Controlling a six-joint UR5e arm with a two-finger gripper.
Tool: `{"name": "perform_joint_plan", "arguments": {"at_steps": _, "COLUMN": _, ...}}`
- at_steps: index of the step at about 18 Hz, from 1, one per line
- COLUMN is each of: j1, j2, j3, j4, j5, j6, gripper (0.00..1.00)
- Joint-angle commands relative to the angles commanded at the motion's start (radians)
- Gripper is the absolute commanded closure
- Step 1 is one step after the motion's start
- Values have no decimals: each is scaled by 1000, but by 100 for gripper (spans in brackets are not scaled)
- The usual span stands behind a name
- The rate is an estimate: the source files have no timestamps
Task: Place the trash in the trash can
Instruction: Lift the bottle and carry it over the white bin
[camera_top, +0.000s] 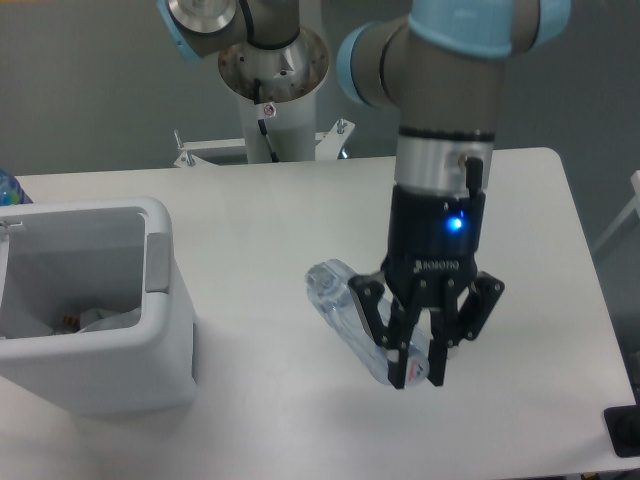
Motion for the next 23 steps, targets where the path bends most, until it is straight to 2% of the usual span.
{"name": "perform_joint_plan", "arguments": {"at_steps": 7, "j1": -46, "j2": 67, "j3": -31, "j4": 0, "j5": -25, "j6": -91, "gripper": 77}}
{"name": "perform_joint_plan", "arguments": {"at_steps": 11, "j1": -63, "j2": 86, "j3": -32, "j4": 0, "j5": -74, "j6": -163, "gripper": 77}}
{"name": "perform_joint_plan", "arguments": {"at_steps": 14, "j1": -104, "j2": 97, "j3": -35, "j4": 0, "j5": -80, "j6": -183, "gripper": 77}}
{"name": "perform_joint_plan", "arguments": {"at_steps": 19, "j1": -179, "j2": 95, "j3": -49, "j4": 0, "j5": -78, "j6": -210, "gripper": 77}}
{"name": "perform_joint_plan", "arguments": {"at_steps": 23, "j1": -251, "j2": 71, "j3": -52, "j4": 0, "j5": -77, "j6": -207, "gripper": 77}}
